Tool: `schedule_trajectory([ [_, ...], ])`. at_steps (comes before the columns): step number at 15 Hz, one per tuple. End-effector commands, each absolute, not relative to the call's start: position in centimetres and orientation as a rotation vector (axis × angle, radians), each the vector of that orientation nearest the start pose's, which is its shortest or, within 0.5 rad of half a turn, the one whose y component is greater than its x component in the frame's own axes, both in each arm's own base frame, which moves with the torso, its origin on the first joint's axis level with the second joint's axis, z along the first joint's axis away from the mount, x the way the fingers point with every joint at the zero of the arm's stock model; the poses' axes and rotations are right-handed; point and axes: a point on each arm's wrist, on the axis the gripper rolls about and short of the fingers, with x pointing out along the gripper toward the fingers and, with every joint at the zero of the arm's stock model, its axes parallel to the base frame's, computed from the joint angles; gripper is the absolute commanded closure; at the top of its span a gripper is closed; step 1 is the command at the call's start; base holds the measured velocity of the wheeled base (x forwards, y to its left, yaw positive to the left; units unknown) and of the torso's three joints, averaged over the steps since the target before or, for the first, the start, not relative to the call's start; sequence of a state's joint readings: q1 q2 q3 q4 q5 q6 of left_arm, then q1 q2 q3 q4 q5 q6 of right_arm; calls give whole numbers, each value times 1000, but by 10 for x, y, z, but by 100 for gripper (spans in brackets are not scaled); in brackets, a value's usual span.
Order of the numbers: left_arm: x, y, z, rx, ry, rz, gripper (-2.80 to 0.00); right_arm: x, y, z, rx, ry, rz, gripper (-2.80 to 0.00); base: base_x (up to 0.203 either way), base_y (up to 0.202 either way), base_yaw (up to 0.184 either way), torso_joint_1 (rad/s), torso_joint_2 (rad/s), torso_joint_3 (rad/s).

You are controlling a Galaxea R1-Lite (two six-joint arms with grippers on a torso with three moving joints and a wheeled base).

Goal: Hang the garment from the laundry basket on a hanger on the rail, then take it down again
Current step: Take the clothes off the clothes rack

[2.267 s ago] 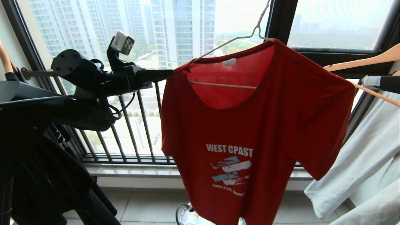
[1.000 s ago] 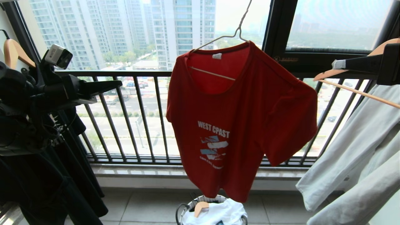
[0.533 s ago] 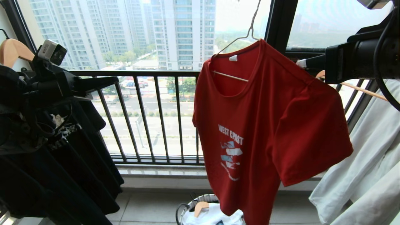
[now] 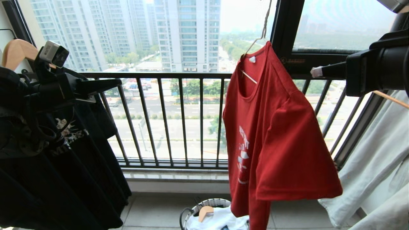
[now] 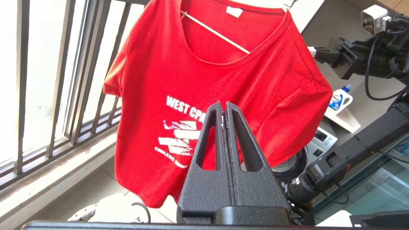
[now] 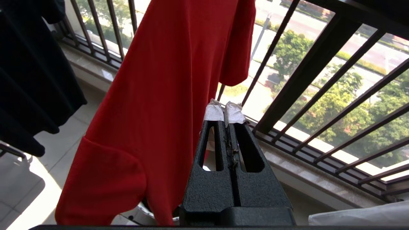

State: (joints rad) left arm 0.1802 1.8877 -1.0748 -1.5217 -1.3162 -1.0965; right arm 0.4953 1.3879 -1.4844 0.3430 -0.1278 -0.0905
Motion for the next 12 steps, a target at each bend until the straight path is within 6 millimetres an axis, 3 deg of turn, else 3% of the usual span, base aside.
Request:
schedule_trajectory([
  [1, 332, 38, 266, -448, 104, -1217, 0, 166, 87, 365, -153, 196, 375, 0, 0, 0, 0, 0, 0, 0],
  [3, 331, 38, 265, -443, 116, -1226, 0, 146, 80, 353, -154, 232, 402, 0, 0, 0, 0, 0, 0, 0],
  [6, 331, 36, 264, -444, 121, -1233, 0, 129, 88, 331, -163, 289, 495, 0, 0, 0, 0, 0, 0, 0],
  [10, 327, 31, 267, -444, 169, -1273, 0, 141, 96, 330, -158, 282, 494, 0, 0, 0, 0, 0, 0, 0],
  [12, 324, 19, 265, -470, 220, -1315, 0, 141, 96, 330, -156, 283, 492, 0, 0, 0, 0, 0, 0, 0],
])
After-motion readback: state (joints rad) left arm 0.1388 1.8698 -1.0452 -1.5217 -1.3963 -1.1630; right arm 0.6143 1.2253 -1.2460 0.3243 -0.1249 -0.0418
